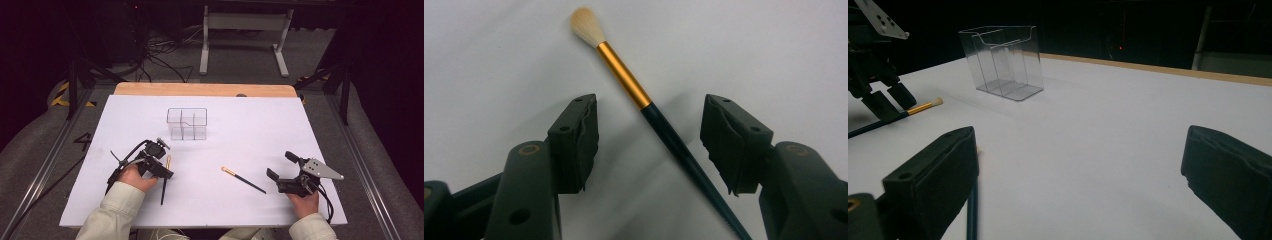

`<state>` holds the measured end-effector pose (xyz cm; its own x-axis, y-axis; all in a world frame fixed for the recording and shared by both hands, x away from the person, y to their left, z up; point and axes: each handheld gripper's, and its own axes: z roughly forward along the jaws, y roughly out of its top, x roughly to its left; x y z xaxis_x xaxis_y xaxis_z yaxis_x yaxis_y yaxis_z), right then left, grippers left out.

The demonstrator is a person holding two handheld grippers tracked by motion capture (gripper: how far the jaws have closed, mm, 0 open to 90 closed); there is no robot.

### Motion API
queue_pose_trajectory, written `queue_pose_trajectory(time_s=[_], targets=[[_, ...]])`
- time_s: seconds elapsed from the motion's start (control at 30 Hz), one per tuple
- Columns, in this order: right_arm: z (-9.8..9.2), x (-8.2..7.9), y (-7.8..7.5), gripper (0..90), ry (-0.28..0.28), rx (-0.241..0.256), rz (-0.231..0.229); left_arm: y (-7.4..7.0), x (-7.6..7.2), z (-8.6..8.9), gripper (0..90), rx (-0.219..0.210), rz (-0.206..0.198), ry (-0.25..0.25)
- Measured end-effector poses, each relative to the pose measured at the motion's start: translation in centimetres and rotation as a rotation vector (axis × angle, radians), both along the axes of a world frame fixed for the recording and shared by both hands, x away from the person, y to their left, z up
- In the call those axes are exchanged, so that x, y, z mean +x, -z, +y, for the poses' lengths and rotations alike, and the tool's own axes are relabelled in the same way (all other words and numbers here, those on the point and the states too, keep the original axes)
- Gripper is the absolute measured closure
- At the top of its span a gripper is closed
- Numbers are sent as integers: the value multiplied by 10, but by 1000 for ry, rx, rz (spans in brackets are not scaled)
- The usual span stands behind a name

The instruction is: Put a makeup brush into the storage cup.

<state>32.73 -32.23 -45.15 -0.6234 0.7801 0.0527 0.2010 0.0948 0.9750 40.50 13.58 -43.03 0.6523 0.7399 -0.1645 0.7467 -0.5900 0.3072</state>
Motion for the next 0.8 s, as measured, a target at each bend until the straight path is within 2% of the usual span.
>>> queue_pose_trajectory(time_s=[0.17, 0.4, 0.8], targets=[[0, 0, 0, 25, -2, -1, 0, -1, 0, 1, 462, -16, 19, 10], [0, 0, 0, 26, -4, -1, 2, -1, 0, 0, 513, -9, 26, 15], [1, 0, 0, 27, -10, -3, 1, -2, -2, -2, 711, 31, 44, 37]])
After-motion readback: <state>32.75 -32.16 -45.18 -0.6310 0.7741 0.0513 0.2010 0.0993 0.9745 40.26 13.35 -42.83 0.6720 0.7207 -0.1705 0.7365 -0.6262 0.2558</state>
